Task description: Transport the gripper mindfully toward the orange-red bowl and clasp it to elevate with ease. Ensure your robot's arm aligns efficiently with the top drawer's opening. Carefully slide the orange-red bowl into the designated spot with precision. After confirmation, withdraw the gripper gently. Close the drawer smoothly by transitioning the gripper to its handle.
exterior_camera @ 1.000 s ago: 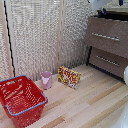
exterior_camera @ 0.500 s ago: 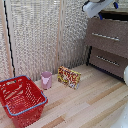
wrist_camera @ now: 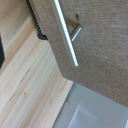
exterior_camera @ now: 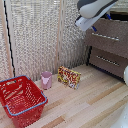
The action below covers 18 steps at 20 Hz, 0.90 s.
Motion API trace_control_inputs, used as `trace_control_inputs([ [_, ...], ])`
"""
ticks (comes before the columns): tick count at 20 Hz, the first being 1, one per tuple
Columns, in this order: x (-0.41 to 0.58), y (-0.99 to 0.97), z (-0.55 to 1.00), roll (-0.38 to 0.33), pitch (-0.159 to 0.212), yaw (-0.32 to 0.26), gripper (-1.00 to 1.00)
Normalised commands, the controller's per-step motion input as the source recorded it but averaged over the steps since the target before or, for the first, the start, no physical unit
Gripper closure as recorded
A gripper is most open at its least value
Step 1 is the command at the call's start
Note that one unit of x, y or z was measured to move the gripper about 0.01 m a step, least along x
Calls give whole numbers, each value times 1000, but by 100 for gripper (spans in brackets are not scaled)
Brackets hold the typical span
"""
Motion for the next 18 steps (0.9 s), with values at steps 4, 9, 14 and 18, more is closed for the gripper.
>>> trace_control_inputs([
  [4, 0, -111, -349, -308, 85, 232, -100],
  [9, 0, -139, -333, -318, 72, 218, -100],
  [14, -29, -207, -285, -307, 39, 198, -100],
  [18, -8, -376, -167, -211, 51, 186, -100],
])
